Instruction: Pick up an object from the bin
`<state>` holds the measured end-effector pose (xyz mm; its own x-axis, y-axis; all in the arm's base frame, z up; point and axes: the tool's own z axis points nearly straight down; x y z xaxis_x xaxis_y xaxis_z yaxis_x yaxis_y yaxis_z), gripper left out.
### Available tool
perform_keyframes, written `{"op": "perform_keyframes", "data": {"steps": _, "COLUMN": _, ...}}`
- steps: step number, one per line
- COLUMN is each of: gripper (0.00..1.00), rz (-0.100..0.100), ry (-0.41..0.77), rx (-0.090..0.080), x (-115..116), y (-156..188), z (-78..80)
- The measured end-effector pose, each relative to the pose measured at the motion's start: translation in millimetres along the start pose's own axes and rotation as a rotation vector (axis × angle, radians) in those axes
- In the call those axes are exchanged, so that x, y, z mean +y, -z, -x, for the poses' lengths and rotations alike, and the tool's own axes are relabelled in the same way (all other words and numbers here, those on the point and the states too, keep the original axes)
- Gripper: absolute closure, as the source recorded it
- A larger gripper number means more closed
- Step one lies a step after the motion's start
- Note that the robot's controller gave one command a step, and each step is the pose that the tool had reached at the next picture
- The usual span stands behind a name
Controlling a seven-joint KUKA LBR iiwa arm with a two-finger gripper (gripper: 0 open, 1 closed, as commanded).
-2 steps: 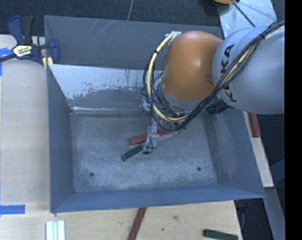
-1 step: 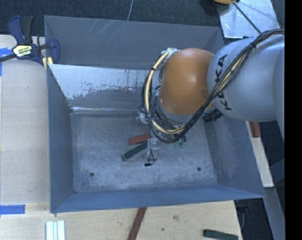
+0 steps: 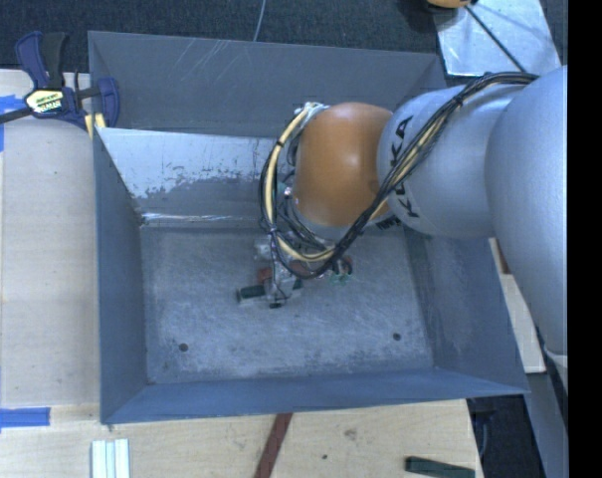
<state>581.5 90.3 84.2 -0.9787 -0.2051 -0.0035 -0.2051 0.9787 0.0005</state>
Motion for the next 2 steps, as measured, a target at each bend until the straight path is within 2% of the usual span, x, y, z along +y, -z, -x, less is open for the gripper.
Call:
{"op": "perform_keyframes", "data": {"steps": 1, "gripper": 1.0, "rz": 0.0, "ry": -0.001, "rx": 0.0, "x": 0.0, "y": 0.0, "z": 0.0}}
{"op": "perform_keyframes", "data": {"steps": 2, "gripper": 1.0, "rz": 0.0, "ry": -0.006, "rx": 0.01, "x": 0.4, "y": 39.4, "z": -2.4}}
